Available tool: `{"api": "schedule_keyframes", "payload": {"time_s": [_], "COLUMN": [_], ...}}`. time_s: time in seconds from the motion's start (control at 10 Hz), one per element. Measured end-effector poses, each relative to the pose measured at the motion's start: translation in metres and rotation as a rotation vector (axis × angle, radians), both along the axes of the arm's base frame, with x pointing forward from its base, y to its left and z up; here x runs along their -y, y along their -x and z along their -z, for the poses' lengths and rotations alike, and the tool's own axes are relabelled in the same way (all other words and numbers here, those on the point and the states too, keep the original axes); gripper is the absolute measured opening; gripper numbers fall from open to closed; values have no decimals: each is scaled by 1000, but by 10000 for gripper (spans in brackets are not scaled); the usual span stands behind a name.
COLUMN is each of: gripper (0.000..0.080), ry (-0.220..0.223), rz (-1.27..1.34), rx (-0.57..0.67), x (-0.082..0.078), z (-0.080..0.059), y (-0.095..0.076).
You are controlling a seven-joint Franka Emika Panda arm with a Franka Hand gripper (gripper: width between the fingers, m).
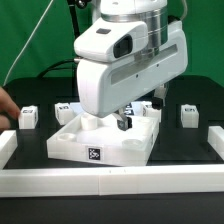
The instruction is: Assemble one leg
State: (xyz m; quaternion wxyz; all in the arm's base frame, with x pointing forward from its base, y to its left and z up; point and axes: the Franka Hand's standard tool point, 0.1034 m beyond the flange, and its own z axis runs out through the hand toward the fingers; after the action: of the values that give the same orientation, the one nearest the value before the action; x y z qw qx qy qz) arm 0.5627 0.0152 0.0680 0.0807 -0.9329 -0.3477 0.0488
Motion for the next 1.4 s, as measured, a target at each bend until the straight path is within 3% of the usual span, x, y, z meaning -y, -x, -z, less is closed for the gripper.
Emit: {"api": "schedule_keyframes", "payload": {"time_s": [0.5,0.7,1.0,1.4], "gripper": [650,650,650,650], "ry": [-4,1,59,66], "rz": [-19,-135,-380,-383], "rx": [10,99,215,210], "x": [2,1,-7,-8], "z": [2,2,4,6], "y": [-1,14,30,32]}}
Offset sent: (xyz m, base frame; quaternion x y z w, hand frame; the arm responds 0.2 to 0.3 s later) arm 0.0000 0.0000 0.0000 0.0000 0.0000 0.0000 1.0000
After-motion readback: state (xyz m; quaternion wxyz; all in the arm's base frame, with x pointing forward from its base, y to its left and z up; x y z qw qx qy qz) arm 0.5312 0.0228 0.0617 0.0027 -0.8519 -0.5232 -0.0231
